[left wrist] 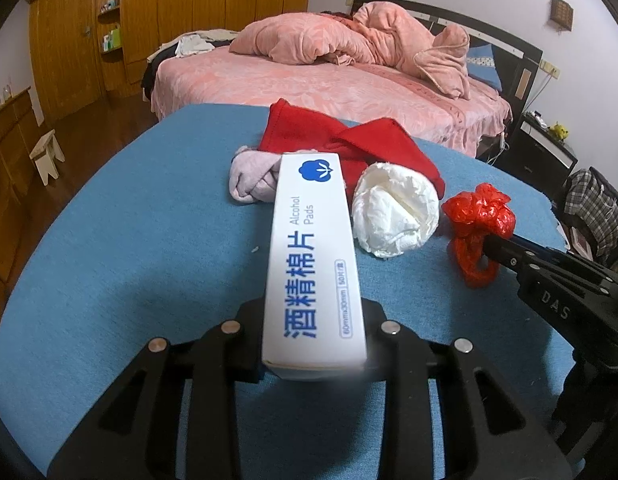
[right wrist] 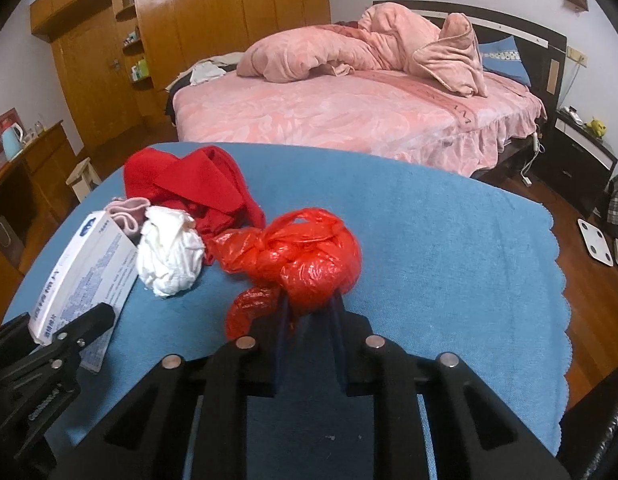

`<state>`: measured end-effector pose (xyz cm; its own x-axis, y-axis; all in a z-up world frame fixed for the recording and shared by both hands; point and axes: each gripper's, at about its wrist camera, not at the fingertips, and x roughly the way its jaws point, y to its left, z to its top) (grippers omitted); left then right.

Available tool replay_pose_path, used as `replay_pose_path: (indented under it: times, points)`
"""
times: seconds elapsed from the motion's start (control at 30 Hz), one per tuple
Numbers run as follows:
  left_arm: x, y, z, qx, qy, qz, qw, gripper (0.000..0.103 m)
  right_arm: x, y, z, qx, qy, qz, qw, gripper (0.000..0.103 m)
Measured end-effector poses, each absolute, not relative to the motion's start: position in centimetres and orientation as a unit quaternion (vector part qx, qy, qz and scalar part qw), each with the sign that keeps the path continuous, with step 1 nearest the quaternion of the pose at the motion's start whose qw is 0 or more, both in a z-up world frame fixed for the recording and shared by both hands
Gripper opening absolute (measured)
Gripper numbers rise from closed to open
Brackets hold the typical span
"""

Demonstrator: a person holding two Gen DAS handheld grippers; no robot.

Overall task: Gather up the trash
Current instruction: 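Grasp the red plastic bag with the right tool while the left holds the box, then carry the box and red bag over the bin and open both tools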

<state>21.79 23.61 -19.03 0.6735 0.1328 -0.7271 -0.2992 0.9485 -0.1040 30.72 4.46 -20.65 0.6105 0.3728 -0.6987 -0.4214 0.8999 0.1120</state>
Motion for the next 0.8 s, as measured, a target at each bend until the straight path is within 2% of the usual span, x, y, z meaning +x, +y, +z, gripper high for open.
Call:
replay_pose_path:
  times: [0.8]
  points:
    - [18.3, 16.2, -13.1, -0.076, 0.325, 0.060, 0.941, 0.029, 25.3, -3.7, -15.1, 0.039, 0.324, 0.216, 0.920, 0.019]
